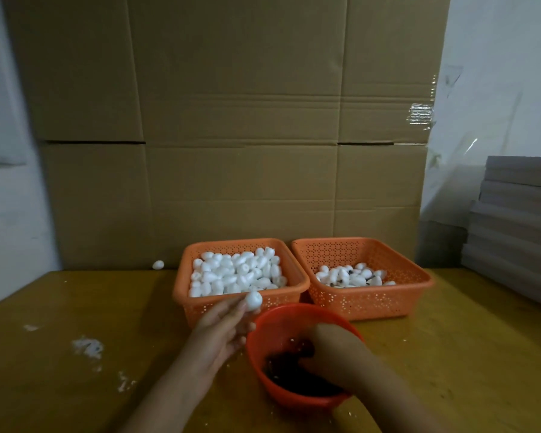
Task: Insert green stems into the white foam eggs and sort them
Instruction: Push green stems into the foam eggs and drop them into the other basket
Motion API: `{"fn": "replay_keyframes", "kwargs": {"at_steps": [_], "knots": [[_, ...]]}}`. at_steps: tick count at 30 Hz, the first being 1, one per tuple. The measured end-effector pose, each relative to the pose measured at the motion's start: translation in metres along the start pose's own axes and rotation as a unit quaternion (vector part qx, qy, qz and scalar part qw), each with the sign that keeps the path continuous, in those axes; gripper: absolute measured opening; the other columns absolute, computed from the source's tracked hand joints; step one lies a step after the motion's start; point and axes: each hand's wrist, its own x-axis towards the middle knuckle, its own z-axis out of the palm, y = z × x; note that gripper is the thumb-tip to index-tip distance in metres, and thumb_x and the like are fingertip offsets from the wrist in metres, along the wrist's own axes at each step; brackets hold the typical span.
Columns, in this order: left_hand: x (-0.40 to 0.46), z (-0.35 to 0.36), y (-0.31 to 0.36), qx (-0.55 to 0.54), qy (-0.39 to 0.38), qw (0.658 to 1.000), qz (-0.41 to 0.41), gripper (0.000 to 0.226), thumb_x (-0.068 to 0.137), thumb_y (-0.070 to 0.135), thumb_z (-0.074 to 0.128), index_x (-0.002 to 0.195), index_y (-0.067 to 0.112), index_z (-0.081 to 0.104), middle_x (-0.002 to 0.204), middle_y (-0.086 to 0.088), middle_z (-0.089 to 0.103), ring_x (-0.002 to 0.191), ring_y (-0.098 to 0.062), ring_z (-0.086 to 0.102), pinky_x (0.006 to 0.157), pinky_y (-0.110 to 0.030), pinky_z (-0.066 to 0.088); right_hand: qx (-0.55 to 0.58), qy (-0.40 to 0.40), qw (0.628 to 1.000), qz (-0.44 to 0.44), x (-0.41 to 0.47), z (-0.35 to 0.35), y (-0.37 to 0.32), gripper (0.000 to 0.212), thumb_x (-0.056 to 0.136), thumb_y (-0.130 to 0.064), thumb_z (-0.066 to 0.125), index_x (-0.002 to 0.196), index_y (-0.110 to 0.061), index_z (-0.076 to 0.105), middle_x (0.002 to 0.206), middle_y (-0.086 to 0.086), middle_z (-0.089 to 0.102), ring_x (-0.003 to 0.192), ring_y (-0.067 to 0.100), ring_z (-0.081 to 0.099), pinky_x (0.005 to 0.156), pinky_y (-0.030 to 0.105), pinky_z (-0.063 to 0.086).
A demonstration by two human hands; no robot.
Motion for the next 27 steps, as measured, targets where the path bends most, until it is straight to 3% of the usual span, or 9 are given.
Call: {"fn": "replay_keyframes", "kwargs": {"at_steps": [6, 13, 17, 20, 24, 27], "knots": [[0.004, -0.009, -0.011, -0.03, -0.027, 0.999, 0.0, 0.036, 0.077, 0.027, 0.065, 0.11, 0.015, 0.07, 0.098, -0.008, 0.075, 0.07, -0.012, 0.067, 0.059, -0.024, 0.049, 0.006, 0.032, 0.999, -0.004, 0.001, 0.01, 0.003, 0.026, 0.088, -0.022, 0.059, 0.114, -0.025, 0.064, 0.109, -0.008, 0.066, 0.097, 0.01, 0.06, 0.078, 0.02, 0.045], [0.012, -0.021, -0.024, -0.062, -0.051, 0.996, -0.033, 0.034, 0.08, 0.031, 0.066, 0.11, 0.016, 0.072, 0.099, -0.006, 0.073, 0.075, -0.013, 0.067, 0.07, -0.029, 0.051, -0.02, 0.033, 0.999, -0.018, 0.011, 0.009, 0.004, 0.016, 0.09, -0.026, 0.059, 0.103, -0.024, 0.067, 0.101, -0.009, 0.066, 0.086, 0.007, 0.058, 0.068, 0.018, 0.045], [0.015, -0.023, -0.029, -0.066, -0.065, 0.995, -0.044, 0.033, 0.079, 0.03, 0.07, 0.11, 0.02, 0.074, 0.102, -0.006, 0.073, 0.079, -0.014, 0.067, 0.072, -0.03, 0.053, -0.018, 0.067, 0.997, -0.032, 0.01, 0.015, 0.005, 0.013, 0.093, -0.028, 0.053, 0.099, -0.026, 0.065, 0.095, -0.01, 0.065, 0.082, 0.004, 0.059, 0.073, 0.022, 0.052], [0.018, -0.026, -0.029, -0.092, -0.064, 0.992, -0.049, 0.037, 0.079, 0.027, 0.071, 0.115, 0.019, 0.071, 0.102, -0.007, 0.073, 0.078, -0.015, 0.067, 0.074, -0.032, 0.052, -0.003, 0.093, 0.995, -0.037, 0.012, 0.014, 0.003, 0.014, 0.091, -0.03, 0.055, 0.1, -0.031, 0.065, 0.096, -0.015, 0.065, 0.083, 0.001, 0.058, 0.071, 0.017, 0.048], [0.02, -0.03, -0.029, -0.101, -0.065, 0.991, -0.05, 0.033, 0.08, 0.027, 0.069, 0.112, 0.021, 0.073, 0.099, -0.005, 0.072, 0.073, -0.011, 0.065, 0.067, -0.026, 0.047, 0.133, 0.195, 0.971, -0.026, 0.014, 0.007, -0.009, 0.018, 0.091, -0.027, 0.059, 0.107, -0.036, 0.065, 0.095, -0.018, 0.065, 0.081, 0.0, 0.061, 0.072, 0.021, 0.052], [0.019, -0.029, -0.03, -0.072, -0.09, 0.992, -0.048, 0.04, 0.076, 0.029, 0.074, 0.115, 0.023, 0.071, 0.097, -0.001, 0.072, 0.068, -0.008, 0.062, 0.063, -0.023, 0.046, 0.315, 0.197, 0.927, -0.05, 0.011, 0.003, -0.027, 0.03, 0.091, -0.025, 0.063, 0.118, -0.04, 0.059, 0.09, -0.018, 0.064, 0.078, 0.004, 0.063, 0.072, 0.031, 0.057]]}}
